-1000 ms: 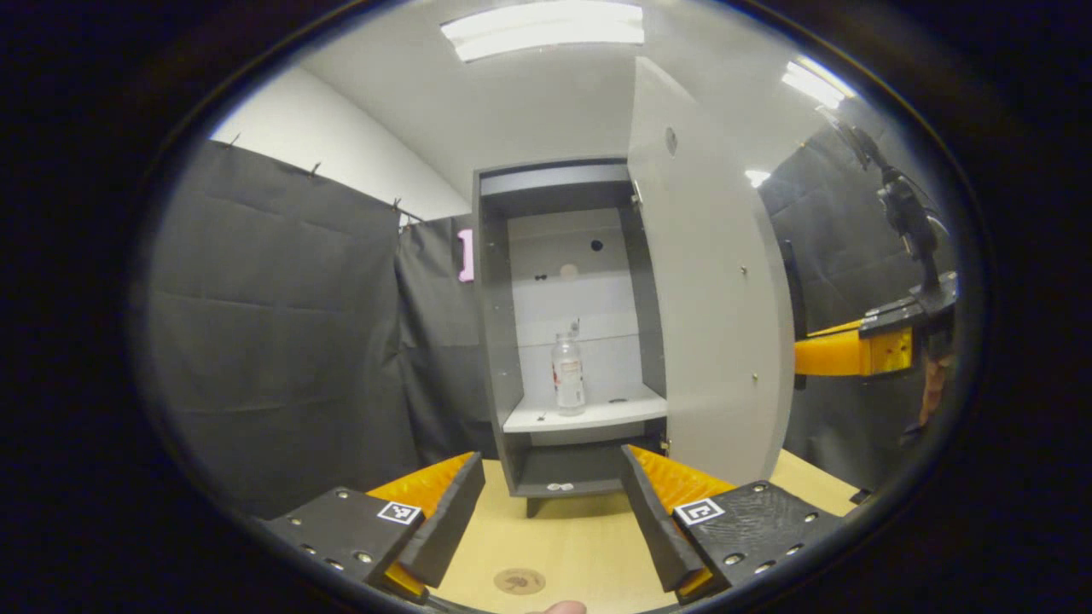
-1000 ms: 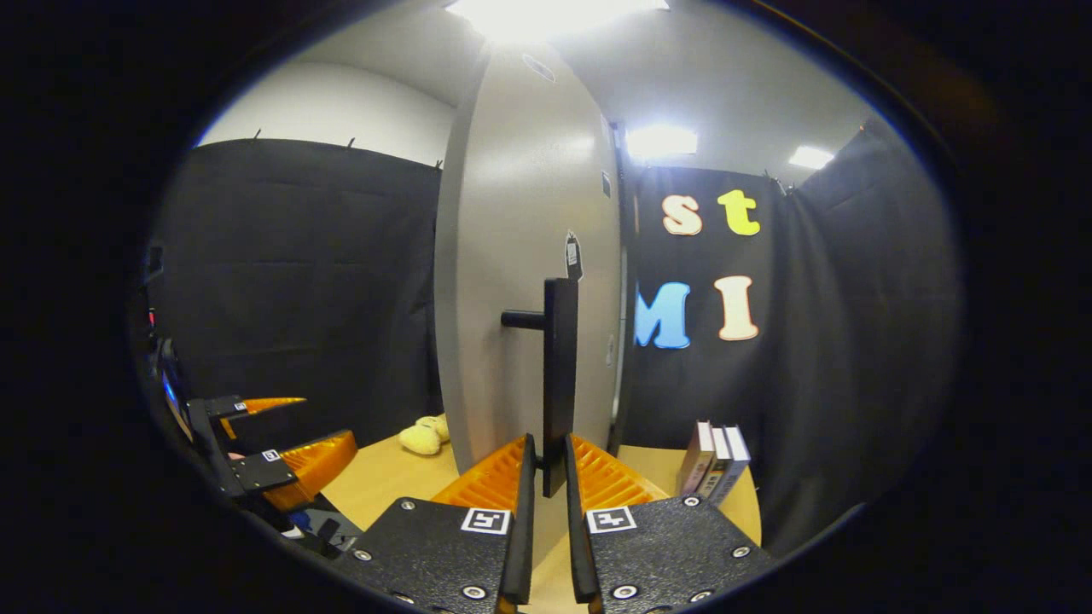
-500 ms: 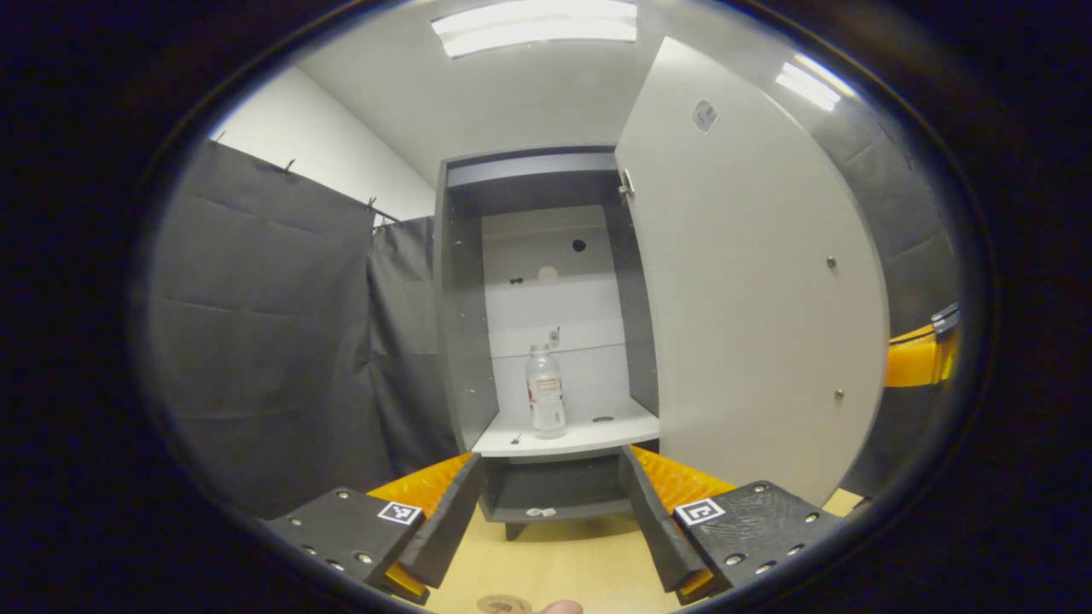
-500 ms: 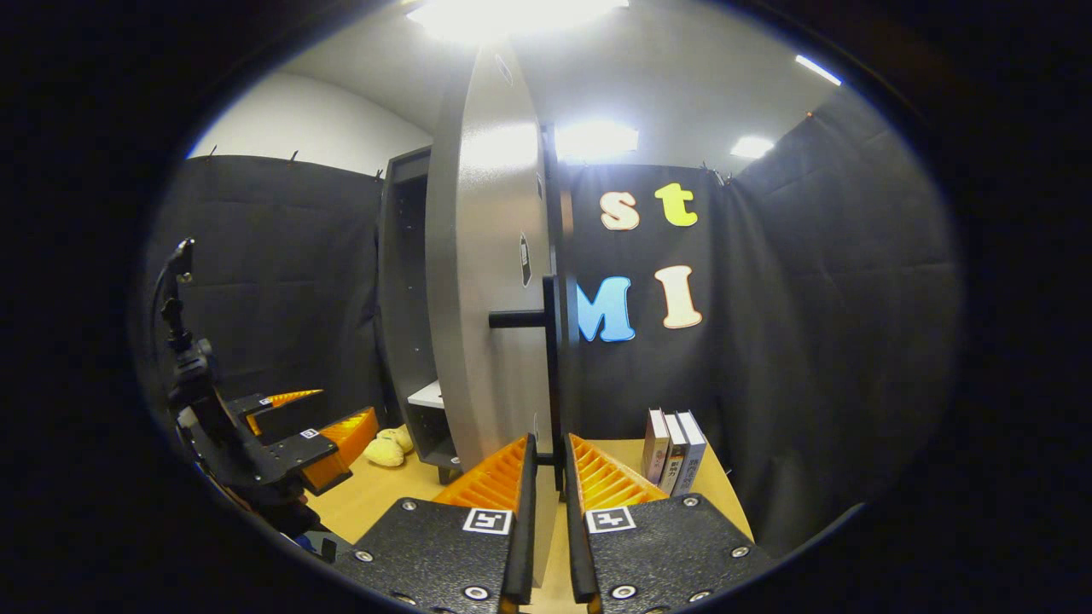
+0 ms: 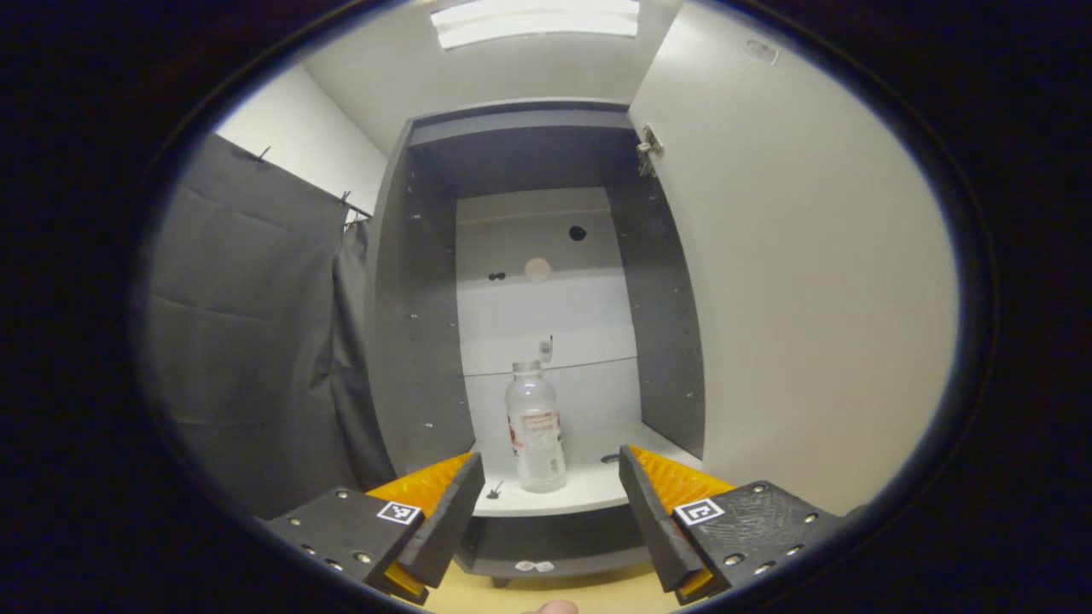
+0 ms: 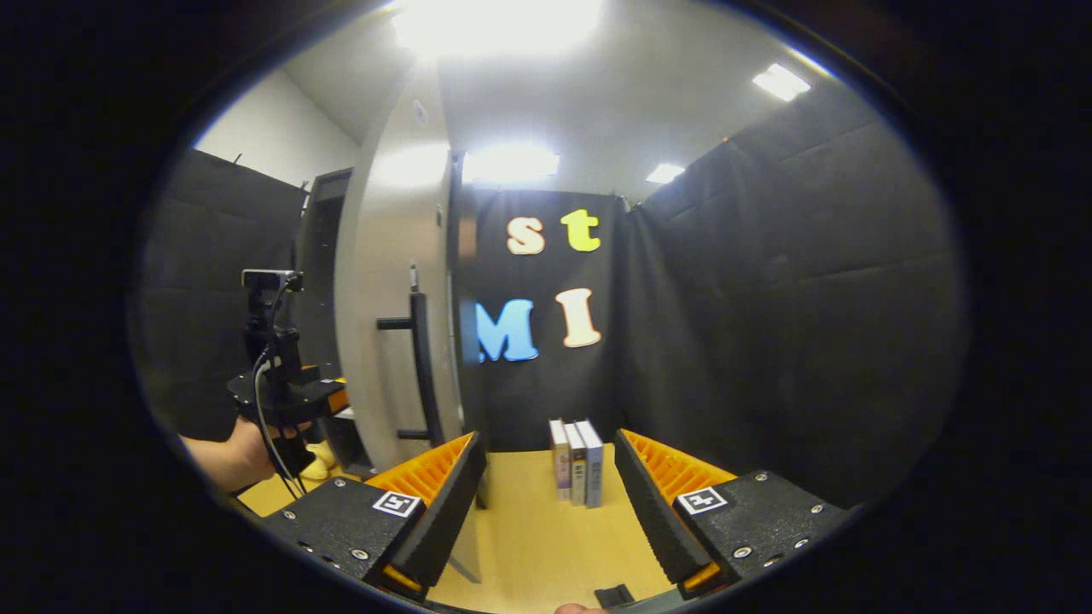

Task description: Open the cabinet door with the right hand, grasp the bottle in the cabinet with the left hand and place it on the coaster, then close the cabinet door with the right hand.

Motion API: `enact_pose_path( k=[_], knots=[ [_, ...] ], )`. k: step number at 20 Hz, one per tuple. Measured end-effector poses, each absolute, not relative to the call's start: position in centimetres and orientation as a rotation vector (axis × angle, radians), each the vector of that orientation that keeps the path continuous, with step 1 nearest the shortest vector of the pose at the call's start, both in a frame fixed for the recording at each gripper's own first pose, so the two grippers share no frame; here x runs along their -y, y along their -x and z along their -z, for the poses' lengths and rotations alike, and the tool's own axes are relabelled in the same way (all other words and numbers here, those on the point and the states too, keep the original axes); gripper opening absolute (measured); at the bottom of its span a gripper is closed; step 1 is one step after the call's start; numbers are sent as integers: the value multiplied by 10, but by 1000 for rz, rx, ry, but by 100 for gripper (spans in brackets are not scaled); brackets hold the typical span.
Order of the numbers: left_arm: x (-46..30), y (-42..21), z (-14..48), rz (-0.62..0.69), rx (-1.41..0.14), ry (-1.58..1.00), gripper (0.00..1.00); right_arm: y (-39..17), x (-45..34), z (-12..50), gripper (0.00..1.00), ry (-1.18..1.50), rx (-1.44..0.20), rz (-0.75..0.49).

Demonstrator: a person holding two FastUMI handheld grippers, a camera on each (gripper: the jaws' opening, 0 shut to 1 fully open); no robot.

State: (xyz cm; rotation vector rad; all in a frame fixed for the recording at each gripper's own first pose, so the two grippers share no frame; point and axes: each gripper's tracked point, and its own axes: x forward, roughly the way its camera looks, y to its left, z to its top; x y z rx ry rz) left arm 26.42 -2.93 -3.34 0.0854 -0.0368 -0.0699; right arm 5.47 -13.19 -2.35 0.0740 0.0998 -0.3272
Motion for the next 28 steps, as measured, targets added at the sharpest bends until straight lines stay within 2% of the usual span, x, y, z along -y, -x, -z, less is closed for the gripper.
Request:
enact_pose_path(
  k=[2, 6, 8, 10, 11, 14, 19, 21, 22, 24, 28],
  knots=[
    [30, -295, 42, 71, 37, -77, 94, -56, 151, 34, 93, -91, -138, 416],
    [24, -348, 50, 73, 48, -75, 92, -68, 162, 49, 94, -136, -176, 503],
    [22, -371, 54, 80, 46, -62, 89, -72, 161, 59, 94, -132, -205, 526],
    [19, -392, 58, 90, 42, -53, 92, -76, 158, 64, 94, -129, -212, 551],
    [19, -400, 60, 99, 42, -49, 89, -78, 157, 66, 94, -129, -216, 559],
    [19, -419, 64, 103, 48, -65, 94, -85, 151, 72, 94, -129, -228, 574],
    [22, -439, 70, 129, 51, -49, 94, -95, 137, 82, 93, -113, -259, 582],
    [21, -438, 71, 132, 51, -35, 91, -94, 137, 83, 94, -112, -261, 595],
    [19, -437, 68, 123, 51, -28, 80, -93, 136, 83, 93, -111, -262, 601],
    [15, -436, 69, 95, 45, -27, 66, -90, 137, 81, 93, -107, -256, 604],
    [11, -421, 50, 82, 44, -9, 67, -90, 140, 82, 93, -130, -234, 575]
  ],
)
